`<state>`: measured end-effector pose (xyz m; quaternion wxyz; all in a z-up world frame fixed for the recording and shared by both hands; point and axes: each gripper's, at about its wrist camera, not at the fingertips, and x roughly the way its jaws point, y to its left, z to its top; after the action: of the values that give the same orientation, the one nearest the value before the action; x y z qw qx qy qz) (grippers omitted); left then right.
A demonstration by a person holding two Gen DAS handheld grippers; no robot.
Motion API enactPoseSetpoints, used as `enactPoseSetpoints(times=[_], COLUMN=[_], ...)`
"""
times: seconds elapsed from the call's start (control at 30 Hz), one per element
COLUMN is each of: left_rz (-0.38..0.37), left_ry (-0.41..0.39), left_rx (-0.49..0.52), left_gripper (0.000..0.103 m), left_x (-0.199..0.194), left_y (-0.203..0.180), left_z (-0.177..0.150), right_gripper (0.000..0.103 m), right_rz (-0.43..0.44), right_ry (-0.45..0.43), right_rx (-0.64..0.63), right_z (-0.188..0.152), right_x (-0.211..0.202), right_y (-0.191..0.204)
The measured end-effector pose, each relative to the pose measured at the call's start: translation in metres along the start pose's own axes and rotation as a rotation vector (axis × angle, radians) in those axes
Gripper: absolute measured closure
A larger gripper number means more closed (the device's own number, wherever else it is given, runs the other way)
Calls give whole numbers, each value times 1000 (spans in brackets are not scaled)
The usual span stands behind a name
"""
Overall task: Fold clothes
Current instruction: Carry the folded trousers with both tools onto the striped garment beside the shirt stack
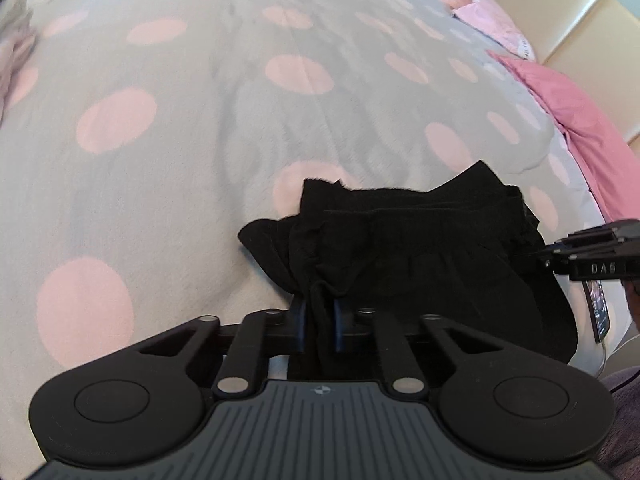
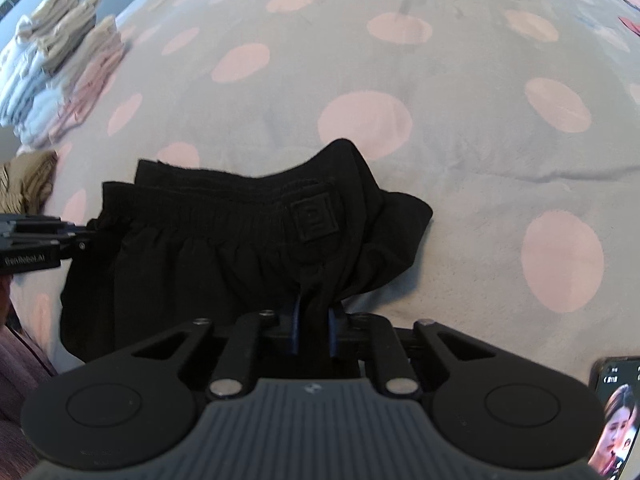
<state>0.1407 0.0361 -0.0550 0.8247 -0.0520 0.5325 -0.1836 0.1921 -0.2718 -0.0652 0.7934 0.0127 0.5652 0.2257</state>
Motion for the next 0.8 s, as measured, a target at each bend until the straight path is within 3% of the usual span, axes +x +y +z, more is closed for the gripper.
enactPoseSetpoints(times=[0.47,0.67,0.8], left_rz=[9,29,63], left_ry=[-169,-238,-263], left_rx=[66,54,33], left_gripper=[99,99,99], left_x=[-68,-115,-150], left_y=[-11,11,38], left_z=[10,5,-7], right_gripper=[91,91,92], right_rz=[107,161,235], right_ry=[-182,-251,-243], right_rx=[28,-6,-55], right_z=[2,7,15], right_x=[-62,-82,-80], right_y=[38,74,113])
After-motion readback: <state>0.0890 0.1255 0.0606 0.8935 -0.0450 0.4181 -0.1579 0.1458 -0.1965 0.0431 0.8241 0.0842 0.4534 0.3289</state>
